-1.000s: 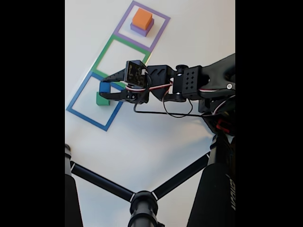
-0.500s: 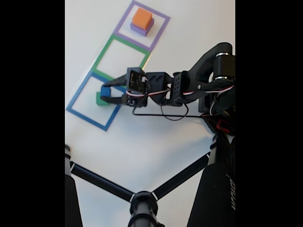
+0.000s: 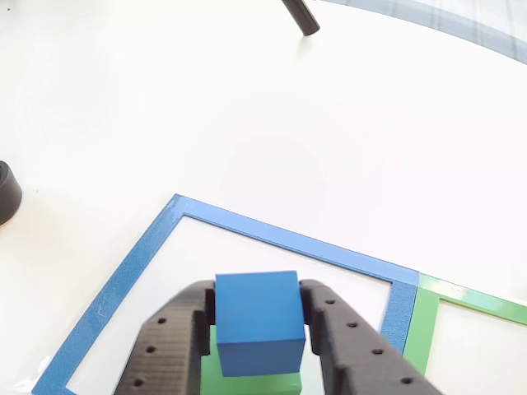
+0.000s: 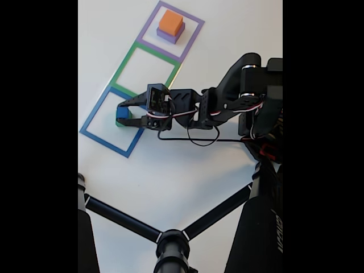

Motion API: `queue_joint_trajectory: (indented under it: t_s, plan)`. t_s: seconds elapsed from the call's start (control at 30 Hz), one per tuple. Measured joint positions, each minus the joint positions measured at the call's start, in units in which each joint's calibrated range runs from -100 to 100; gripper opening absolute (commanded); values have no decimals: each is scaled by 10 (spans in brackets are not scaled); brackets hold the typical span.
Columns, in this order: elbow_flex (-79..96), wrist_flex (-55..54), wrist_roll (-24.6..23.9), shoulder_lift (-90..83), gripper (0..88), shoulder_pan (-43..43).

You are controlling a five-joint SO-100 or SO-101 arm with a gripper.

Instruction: Tower of hanoi

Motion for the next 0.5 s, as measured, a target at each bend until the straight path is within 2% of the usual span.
queue_joint_trajectory:
  t_s: [0.3, 0.5]
  plan:
    - [-20, -14, 0, 40, 56, 0]
    - [-39, -19, 0, 57, 183, 0]
